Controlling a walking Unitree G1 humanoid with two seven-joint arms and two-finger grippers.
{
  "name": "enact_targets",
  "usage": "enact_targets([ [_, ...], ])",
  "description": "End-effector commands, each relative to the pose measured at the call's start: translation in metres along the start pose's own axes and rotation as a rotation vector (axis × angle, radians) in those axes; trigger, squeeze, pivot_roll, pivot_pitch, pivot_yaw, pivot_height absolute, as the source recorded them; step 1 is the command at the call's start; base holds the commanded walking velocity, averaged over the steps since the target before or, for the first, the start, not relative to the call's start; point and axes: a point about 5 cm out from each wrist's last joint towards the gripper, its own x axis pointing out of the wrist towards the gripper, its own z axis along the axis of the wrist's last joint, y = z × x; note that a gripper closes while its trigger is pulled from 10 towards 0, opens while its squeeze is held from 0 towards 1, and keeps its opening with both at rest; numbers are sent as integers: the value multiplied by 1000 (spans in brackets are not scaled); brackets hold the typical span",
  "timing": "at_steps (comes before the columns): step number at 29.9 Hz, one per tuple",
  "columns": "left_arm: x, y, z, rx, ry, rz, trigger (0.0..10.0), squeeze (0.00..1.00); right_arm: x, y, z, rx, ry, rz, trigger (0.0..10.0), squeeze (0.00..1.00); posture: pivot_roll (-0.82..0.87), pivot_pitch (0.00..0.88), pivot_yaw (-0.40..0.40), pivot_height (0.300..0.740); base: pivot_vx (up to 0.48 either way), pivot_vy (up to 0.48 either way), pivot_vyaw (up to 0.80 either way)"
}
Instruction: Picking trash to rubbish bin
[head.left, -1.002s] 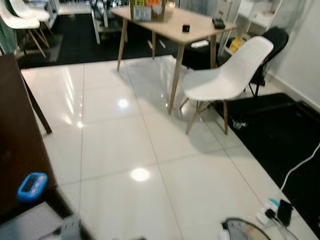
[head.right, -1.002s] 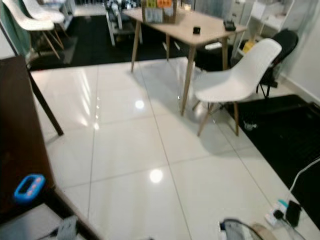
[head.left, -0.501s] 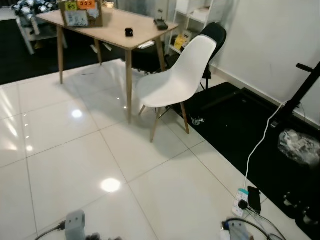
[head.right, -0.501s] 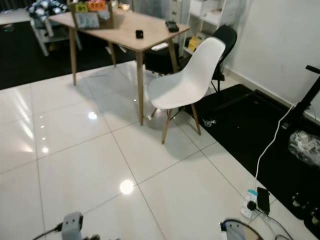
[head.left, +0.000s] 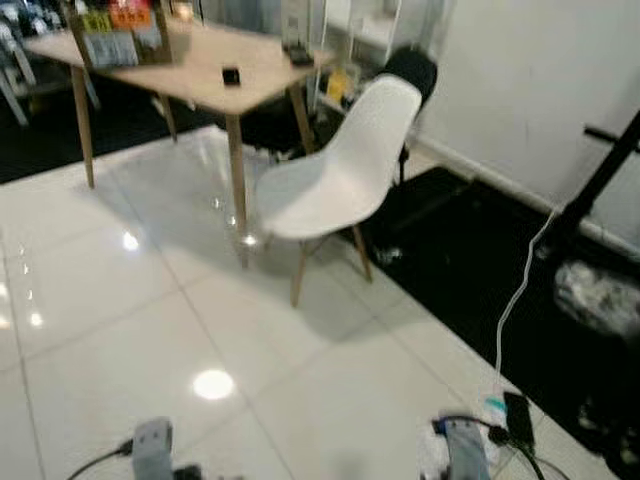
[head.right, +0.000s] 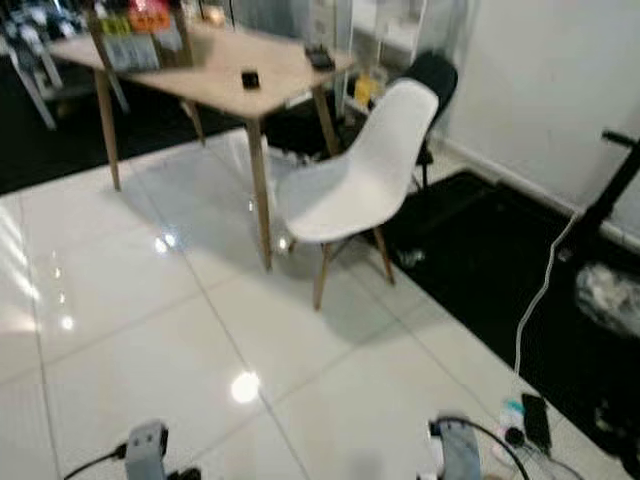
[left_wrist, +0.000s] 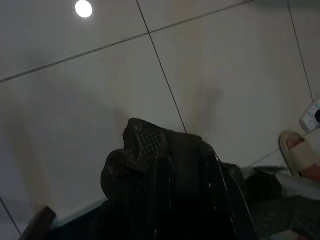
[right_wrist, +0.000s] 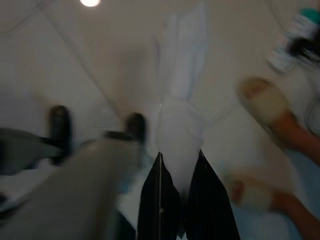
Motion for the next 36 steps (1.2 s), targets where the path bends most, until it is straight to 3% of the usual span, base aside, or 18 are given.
enact_targets([
  [1,-1,-9,-22,2,99,-40,10000,0,0,5,-3,-25,15,20,10000,0,2,94,-1,740,345,0,719],
  [8,3,-14,-14,47,98,-69,10000,0,1,8,-3,-42,19,11,10000,0,-26,80,12,740,341,0,734],
  [14,7,-20,-6,74,89,-96,10000,0,-3,-3,-20,-49,69,-56,10000,0,-35,69,11,740,341,0,0],
  [22,7,-23,-13,86,111,-114,10000,0,-6,-6,-34,-17,98,-73,10000,0,-42,70,10,740,344,0,0],
  [36,6,-24,-17,79,114,-112,10000,0,-6,-3,-35,-10,97,-66,10000,0,-35,81,4,740,341,0,0],
])
